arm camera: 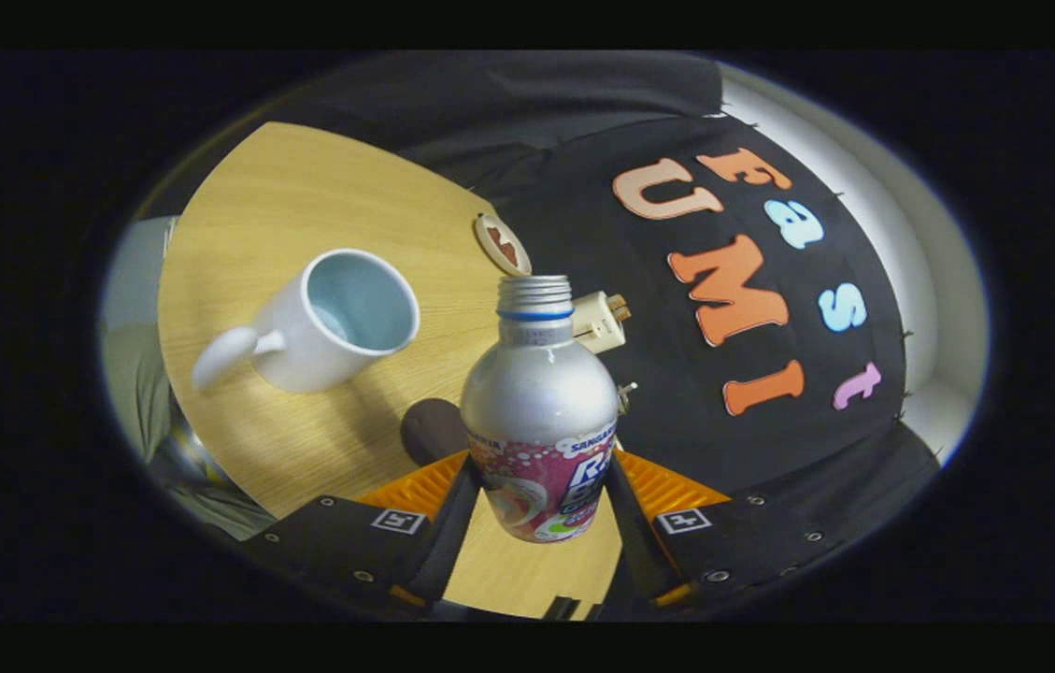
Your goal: Take the bottle from table, then pour the juice into the cup, finally place the bottle on the coaster
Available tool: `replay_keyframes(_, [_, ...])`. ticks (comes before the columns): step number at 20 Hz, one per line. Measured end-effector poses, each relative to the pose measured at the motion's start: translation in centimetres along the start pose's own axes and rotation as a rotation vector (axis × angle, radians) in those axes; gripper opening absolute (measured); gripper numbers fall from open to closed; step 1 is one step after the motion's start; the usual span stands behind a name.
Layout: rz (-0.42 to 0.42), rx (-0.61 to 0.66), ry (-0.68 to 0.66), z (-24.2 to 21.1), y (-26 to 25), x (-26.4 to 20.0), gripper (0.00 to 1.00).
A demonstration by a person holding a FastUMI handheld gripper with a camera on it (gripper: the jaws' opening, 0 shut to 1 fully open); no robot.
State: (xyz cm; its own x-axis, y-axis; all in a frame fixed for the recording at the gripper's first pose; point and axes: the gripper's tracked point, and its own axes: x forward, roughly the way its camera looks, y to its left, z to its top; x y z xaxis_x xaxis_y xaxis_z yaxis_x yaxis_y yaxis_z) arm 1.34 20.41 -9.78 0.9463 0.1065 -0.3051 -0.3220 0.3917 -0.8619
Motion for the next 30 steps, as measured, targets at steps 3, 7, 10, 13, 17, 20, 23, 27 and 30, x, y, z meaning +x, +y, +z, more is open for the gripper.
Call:
replay_keyframes(3, [0.006, 0.111, -0.029, 0.2, -0.6, -0.5, 0.75])
replay_keyframes(7, [0.009, 0.254, -0.065, -0.2, -1.6, -0.9, 0.75])
replay_keyframes(10, [0.051, 0.384, -0.095, -0.6, -1.7, -1.0, 0.75])
replay_keyframes(13, [0.066, 0.515, -0.129, -1.1, -3.0, -1.2, 0.75])
replay_keyframes(17, [0.071, 0.652, -0.157, -1.9, -4.1, -1.4, 0.75])
replay_keyframes(20, [0.09, 0.738, -0.168, -2.5, -4.1, -1.2, 0.75])
replay_keyframes(23, [0.135, 0.867, -0.189, -2.5, -3.4, -0.7, 0.75])
replay_keyframes(27, [0.175, 1.008, -0.212, -2.2, -3.1, 1.0, 0.75])
replay_keyframes(30, [0.195, 1.039, -0.206, -2.2, -2.6, 2.4, 0.75])
